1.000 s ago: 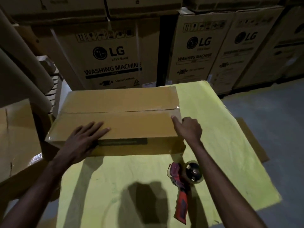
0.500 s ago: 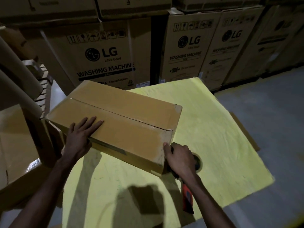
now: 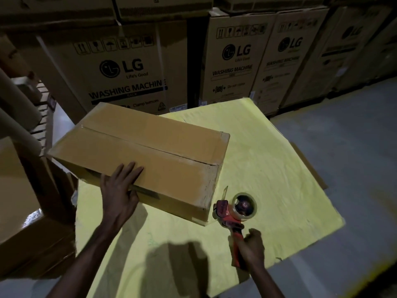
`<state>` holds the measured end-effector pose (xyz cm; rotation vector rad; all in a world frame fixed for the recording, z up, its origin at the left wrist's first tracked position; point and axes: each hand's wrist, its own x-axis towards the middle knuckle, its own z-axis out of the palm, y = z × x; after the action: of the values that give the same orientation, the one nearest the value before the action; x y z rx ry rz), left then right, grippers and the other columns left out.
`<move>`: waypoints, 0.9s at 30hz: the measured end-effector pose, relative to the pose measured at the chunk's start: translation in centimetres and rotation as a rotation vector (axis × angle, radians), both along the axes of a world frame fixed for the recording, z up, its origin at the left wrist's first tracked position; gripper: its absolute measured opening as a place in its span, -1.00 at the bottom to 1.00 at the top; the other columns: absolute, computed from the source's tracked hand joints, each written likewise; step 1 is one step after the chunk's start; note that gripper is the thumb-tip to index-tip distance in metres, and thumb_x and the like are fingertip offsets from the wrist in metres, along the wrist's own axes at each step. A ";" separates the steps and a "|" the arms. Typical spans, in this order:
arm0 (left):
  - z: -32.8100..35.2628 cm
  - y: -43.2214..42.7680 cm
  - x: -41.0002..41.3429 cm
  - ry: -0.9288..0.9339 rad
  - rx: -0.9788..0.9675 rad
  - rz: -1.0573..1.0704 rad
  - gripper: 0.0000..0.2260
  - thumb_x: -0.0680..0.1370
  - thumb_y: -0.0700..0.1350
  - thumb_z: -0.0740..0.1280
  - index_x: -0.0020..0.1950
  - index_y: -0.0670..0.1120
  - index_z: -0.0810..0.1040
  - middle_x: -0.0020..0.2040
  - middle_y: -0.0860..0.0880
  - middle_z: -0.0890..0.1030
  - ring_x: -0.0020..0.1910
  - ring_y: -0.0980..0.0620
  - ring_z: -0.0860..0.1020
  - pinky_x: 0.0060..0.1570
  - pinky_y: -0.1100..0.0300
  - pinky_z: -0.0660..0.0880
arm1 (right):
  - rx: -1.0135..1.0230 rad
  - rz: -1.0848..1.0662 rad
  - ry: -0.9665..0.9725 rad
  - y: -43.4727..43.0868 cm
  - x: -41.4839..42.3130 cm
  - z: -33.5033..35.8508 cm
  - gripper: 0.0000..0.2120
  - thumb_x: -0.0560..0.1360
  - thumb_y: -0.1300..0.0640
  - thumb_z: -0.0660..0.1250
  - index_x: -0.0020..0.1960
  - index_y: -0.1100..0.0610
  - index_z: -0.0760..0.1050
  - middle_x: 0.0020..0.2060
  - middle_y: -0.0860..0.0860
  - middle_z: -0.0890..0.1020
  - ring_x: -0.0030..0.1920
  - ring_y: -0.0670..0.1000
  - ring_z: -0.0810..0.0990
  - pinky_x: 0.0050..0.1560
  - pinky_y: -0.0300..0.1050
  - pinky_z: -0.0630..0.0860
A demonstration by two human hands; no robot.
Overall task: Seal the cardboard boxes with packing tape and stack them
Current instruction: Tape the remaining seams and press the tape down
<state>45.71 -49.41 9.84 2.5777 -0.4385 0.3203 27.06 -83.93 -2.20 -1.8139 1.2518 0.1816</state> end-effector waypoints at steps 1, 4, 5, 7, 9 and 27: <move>-0.3 -0.5 -0.4 0.004 -0.041 0.011 -0.35 0.40 -0.16 0.22 0.52 0.03 0.48 0.58 -0.02 0.40 0.60 -0.15 0.25 0.48 -0.38 0.06 | 0.018 0.049 0.019 0.5 0.0 -0.1 -0.29 0.36 -0.11 0.57 0.37 0.16 0.39 0.08 0.15 0.63 0.09 0.21 0.61 0.00 -0.01 0.49; -0.6 -2.0 -1.2 0.008 -0.159 0.068 -0.37 0.37 -0.17 0.24 0.47 0.00 0.53 0.55 -0.04 0.43 0.60 -0.17 0.25 0.46 -0.41 0.17 | 0.002 0.069 0.004 1.3 0.9 0.4 -0.50 0.39 -0.05 0.51 0.18 0.10 0.37 -0.03 0.14 0.64 -0.09 0.17 0.57 -0.06 -0.01 0.51; -0.6 -2.4 -1.4 0.001 -0.190 0.081 -0.37 0.36 -0.18 0.24 0.46 -0.01 0.54 0.54 -0.05 0.45 0.59 -0.19 0.26 0.43 -0.42 0.22 | 0.005 0.048 -0.007 1.4 1.3 0.7 -0.58 0.43 0.02 0.49 0.13 0.12 0.35 -0.04 0.15 0.63 -0.12 0.17 0.56 -0.07 0.00 0.53; -0.5 -2.8 -1.5 -0.010 -0.244 0.096 -0.39 0.37 -0.19 0.25 0.45 -0.02 0.56 0.52 -0.06 0.47 0.58 -0.19 0.27 0.41 -0.42 0.27 | 0.007 -0.002 -0.028 1.6 1.6 1.3 -0.65 0.48 0.08 0.45 0.09 0.15 0.33 -0.08 0.15 0.61 -0.14 0.18 0.56 -0.09 0.02 0.53; -0.3 -3.0 -1.7 -0.011 -0.273 0.100 -0.40 0.39 -0.19 0.24 0.45 -0.01 0.56 0.52 -0.06 0.47 0.58 -0.19 0.27 0.41 -0.40 0.28 | -0.030 -0.023 -0.037 1.7 1.4 2.3 -0.69 0.49 0.10 0.44 0.07 0.15 0.35 -0.13 0.13 0.59 -0.17 0.17 0.55 -0.15 0.00 0.49; 0.3 -7.6 -3.2 -0.120 -0.489 0.422 -0.45 0.34 -0.24 0.23 0.33 -0.17 0.64 0.44 -0.19 0.53 0.50 -0.20 0.40 0.47 -0.12 0.32 | -0.093 0.034 -0.211 -12.3 0.8 8.7 -0.78 0.42 0.09 0.50 -0.12 0.05 0.45 -0.33 0.11 0.65 -0.33 0.17 0.63 -0.30 0.09 0.57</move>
<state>42.50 -57.00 10.09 2.1515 0.1424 0.6437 27.85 -96.21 6.54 -1.8810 1.0969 -0.0498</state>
